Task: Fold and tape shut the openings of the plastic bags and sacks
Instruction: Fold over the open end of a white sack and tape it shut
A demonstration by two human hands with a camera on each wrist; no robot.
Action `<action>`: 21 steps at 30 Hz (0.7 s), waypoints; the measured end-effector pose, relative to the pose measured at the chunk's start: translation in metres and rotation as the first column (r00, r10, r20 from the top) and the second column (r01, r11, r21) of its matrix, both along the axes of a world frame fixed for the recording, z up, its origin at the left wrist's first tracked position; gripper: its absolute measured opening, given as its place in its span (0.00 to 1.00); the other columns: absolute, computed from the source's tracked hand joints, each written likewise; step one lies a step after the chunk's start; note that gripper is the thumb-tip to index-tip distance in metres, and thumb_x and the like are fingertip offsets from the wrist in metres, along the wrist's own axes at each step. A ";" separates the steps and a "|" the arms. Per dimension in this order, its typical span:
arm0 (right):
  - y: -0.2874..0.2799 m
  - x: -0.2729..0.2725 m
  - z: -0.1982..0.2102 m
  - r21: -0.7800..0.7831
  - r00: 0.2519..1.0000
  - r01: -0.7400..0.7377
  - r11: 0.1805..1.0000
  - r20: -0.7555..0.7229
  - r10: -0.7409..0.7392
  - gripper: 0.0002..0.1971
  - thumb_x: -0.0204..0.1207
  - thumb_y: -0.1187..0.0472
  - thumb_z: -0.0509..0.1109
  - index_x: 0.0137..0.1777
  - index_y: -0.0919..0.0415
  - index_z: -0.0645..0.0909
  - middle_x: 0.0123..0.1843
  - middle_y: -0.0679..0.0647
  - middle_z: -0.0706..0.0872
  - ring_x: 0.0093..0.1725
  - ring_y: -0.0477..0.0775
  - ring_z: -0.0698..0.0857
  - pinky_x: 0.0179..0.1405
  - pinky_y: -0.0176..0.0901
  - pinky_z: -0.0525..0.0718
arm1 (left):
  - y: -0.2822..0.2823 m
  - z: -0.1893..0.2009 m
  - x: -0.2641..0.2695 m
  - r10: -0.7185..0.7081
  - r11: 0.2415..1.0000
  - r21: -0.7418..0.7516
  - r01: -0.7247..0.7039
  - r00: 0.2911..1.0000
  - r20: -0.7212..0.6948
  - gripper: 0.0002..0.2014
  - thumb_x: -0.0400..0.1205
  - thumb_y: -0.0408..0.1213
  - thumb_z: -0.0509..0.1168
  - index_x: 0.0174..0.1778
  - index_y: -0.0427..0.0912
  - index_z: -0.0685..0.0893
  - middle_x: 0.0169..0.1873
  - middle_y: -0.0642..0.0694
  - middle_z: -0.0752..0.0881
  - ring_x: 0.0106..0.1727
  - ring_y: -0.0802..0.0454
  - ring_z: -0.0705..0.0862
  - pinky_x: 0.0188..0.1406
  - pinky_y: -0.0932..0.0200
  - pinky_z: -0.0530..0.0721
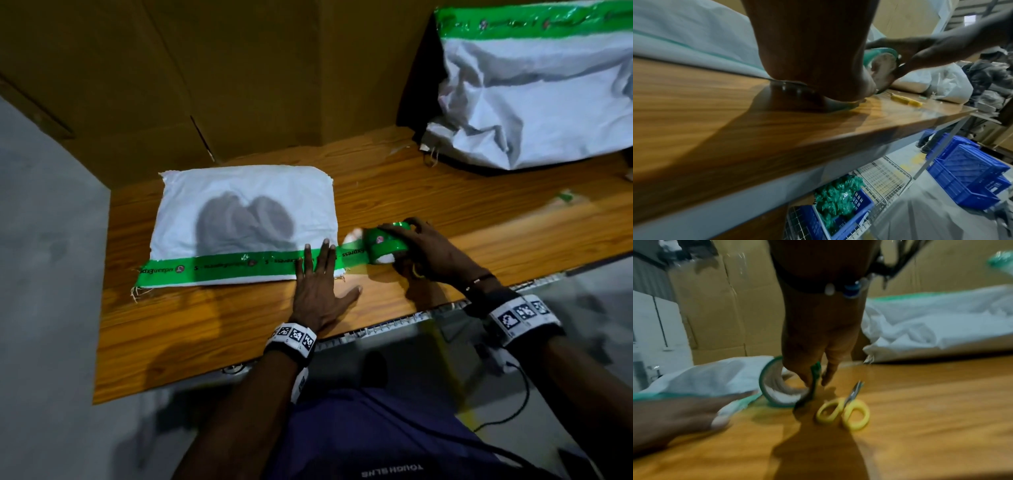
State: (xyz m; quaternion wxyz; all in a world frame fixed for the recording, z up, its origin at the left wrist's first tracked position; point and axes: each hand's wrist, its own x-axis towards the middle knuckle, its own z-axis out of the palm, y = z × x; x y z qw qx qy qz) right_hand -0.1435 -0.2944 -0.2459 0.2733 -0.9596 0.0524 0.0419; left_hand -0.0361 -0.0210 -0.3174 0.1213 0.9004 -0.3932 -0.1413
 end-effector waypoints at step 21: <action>0.149 0.060 -0.039 -0.020 0.998 0.013 1.000 0.056 -0.012 0.26 0.79 0.66 0.66 0.78 0.63 0.80 0.74 0.63 0.84 0.64 0.71 0.87 0.56 0.57 0.85 | 0.070 0.004 0.028 0.113 0.972 -0.224 -0.065 0.971 0.210 0.27 0.88 0.45 0.56 0.83 0.39 0.76 0.81 0.37 0.78 0.83 0.39 0.75 0.87 0.34 0.65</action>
